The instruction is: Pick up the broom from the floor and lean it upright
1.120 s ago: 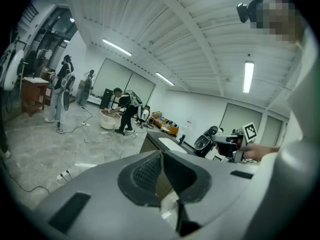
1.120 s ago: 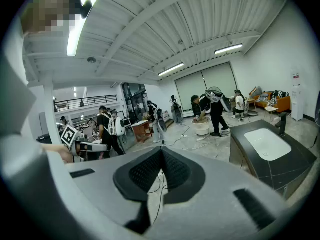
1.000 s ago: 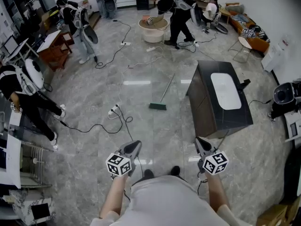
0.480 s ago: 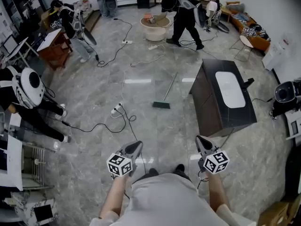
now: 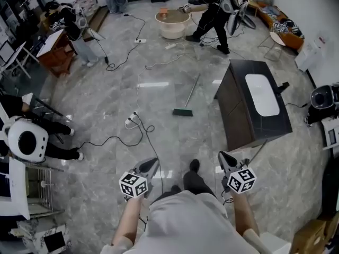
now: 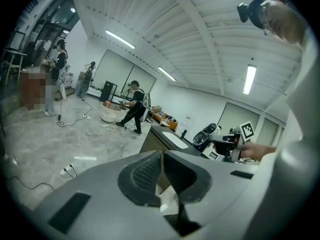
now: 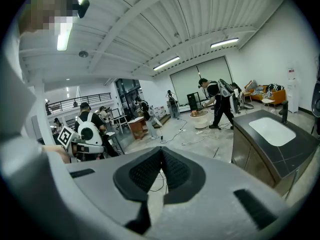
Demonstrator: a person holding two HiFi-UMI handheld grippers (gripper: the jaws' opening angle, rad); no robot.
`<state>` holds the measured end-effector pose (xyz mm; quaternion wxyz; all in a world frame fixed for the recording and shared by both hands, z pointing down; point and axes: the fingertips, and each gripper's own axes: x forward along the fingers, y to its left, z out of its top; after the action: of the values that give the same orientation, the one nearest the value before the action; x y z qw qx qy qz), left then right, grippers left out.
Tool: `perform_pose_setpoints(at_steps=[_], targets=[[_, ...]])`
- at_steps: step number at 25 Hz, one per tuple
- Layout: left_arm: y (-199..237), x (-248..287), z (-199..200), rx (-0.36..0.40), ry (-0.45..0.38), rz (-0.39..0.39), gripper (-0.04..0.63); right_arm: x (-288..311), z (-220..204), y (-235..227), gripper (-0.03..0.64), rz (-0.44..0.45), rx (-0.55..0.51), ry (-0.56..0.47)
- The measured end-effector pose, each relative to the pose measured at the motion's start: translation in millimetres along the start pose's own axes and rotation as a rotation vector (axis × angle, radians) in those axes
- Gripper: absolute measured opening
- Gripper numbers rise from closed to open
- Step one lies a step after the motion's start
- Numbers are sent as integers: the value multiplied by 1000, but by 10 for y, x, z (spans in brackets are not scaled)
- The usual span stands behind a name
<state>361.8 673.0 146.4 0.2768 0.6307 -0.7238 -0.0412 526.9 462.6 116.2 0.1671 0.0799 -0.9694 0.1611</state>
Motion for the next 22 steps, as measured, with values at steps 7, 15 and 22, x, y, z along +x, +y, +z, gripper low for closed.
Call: perform_pose_setpoints(at_steps=[7,15,22], targets=[[352,426,203,-11,18,23,17,538,151,-359,2,15,21,12],[695,1291,683,-11,38,42,17,1377,653,-1091,2,59,15,27],[941,2205,1211,-8,40,75,17,2007,1109,-1992,2,76,30,39]])
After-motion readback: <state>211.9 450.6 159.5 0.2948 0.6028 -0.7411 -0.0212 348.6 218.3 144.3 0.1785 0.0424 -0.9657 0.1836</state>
